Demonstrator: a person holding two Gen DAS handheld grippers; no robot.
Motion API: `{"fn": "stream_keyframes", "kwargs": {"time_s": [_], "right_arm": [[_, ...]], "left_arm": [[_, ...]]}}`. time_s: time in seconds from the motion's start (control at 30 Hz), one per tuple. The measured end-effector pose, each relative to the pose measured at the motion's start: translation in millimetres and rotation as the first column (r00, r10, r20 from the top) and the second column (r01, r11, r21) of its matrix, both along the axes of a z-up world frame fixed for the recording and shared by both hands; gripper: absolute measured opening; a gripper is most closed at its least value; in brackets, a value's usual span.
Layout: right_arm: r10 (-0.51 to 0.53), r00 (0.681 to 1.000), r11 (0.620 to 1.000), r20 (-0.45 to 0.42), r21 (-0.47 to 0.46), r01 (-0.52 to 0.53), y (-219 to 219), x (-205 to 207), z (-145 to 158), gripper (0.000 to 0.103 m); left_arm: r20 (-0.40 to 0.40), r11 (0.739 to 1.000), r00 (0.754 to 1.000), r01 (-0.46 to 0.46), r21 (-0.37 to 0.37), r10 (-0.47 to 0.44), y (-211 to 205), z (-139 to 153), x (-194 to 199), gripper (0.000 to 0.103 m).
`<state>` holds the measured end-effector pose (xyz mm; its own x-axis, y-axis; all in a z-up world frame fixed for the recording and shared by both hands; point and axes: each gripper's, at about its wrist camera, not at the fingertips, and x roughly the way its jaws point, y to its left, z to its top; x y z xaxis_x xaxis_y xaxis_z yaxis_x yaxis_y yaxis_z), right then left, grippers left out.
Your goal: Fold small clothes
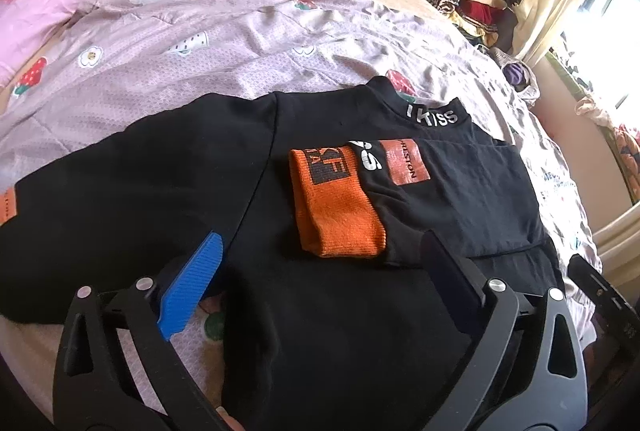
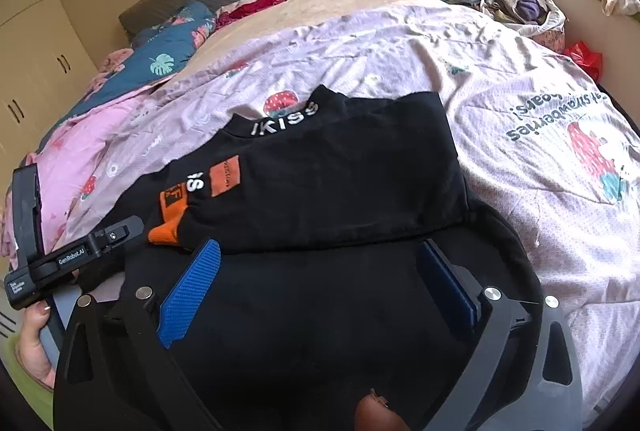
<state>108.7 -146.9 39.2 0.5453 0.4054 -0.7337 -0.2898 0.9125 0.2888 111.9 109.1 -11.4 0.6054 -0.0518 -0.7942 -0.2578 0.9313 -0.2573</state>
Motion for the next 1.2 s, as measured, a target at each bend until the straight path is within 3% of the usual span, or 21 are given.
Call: {"fn": "stream_keyframes", "kwargs": {"time_s": [0.4,1.2], "right_arm": [[0.051,0.998,0.999,0.036,-0.011,-0.051,18,-17,17,0.098],[0.229,0.969,0.972,0.097,-0.082,-0.221,96,-48,40,0.098]], "left_arm": [[0.023,1.0,1.0,0.001,-0.013,-0.001,2,9,-10,0.093],[0.032,0.989,0.989,-0.14,-0.045,0.142,65,8,-55,0.093]]}}
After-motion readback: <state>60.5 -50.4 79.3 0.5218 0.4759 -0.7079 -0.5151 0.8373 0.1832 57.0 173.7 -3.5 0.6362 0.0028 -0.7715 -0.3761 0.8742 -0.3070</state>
